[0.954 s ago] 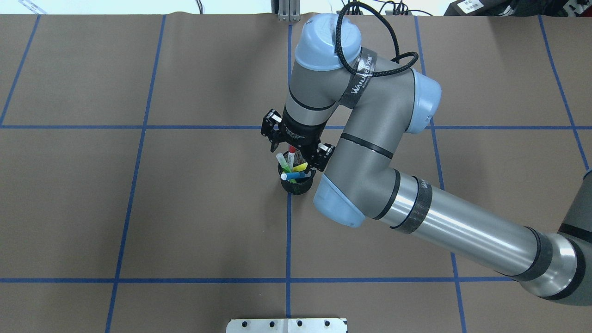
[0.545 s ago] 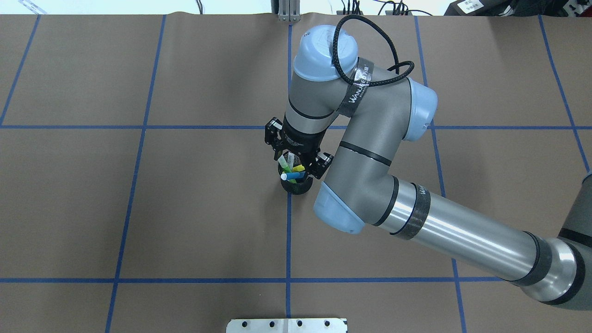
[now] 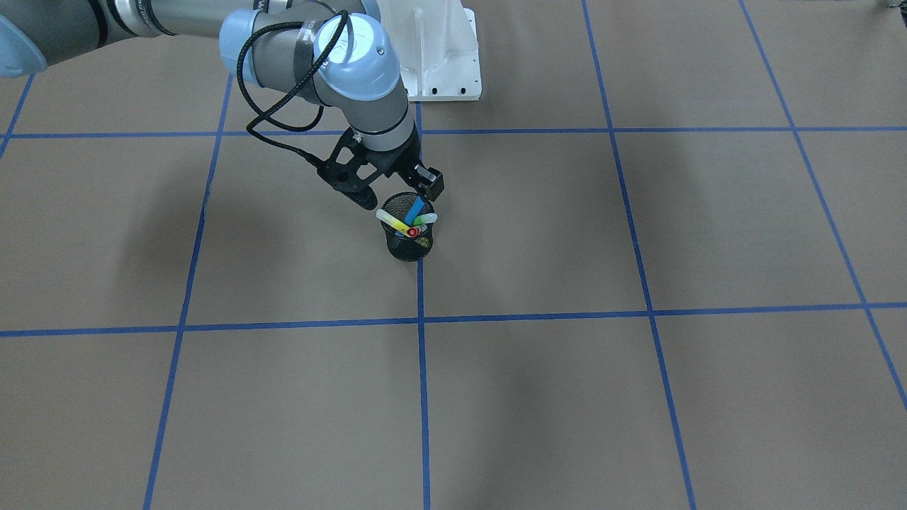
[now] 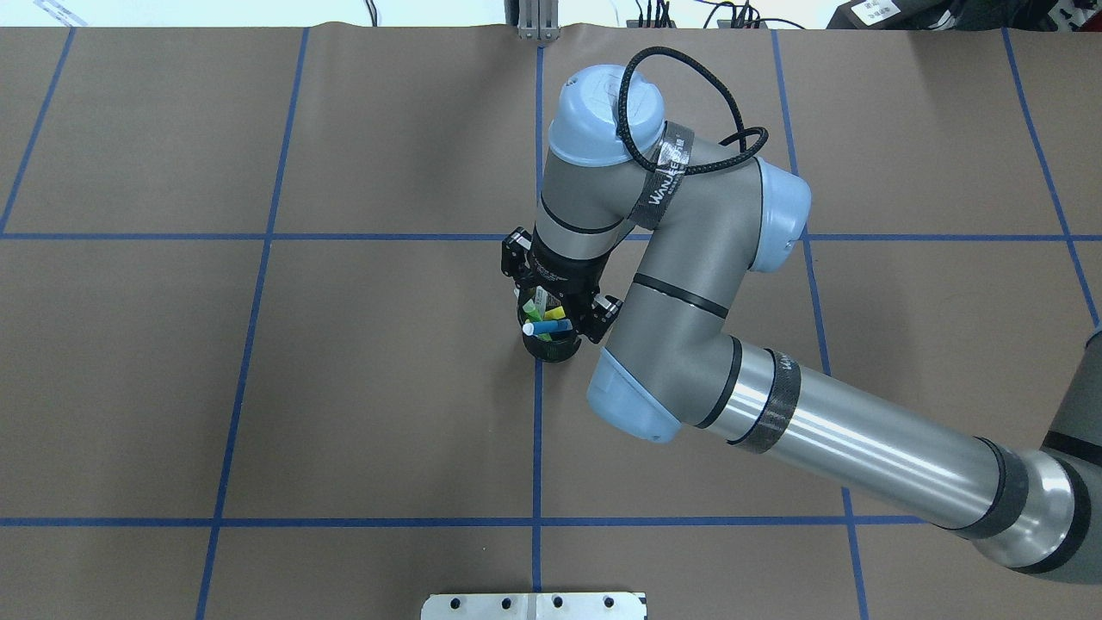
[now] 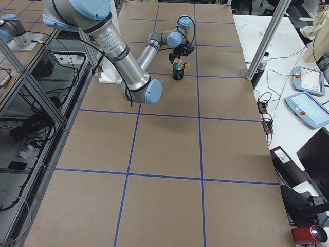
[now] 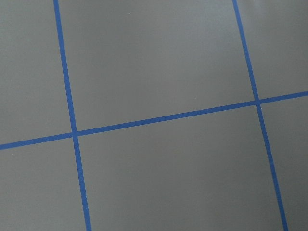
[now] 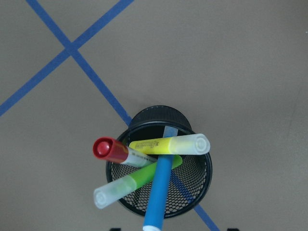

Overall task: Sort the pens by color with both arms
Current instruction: 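Lower the right gripper onto the blue marker in the cup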

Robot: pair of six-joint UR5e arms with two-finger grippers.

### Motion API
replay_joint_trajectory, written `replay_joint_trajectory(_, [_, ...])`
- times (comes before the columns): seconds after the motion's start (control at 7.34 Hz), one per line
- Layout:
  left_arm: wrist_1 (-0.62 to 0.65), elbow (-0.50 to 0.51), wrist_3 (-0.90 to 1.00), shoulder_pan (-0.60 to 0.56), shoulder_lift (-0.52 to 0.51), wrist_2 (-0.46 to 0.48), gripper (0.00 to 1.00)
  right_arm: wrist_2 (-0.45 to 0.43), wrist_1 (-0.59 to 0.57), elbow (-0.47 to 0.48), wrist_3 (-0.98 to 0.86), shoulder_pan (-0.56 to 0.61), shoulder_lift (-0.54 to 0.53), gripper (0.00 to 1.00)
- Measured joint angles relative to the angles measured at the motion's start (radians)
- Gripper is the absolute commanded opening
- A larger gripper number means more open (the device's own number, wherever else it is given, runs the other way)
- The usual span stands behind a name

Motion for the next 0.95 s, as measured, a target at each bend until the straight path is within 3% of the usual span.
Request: replay_joint_trajectory(0.95, [0.001, 0.000, 0.000, 0.000, -0.010, 0.006, 1.00, -0.022, 0.004, -0.007, 0.034, -0.033, -0.007, 0.78])
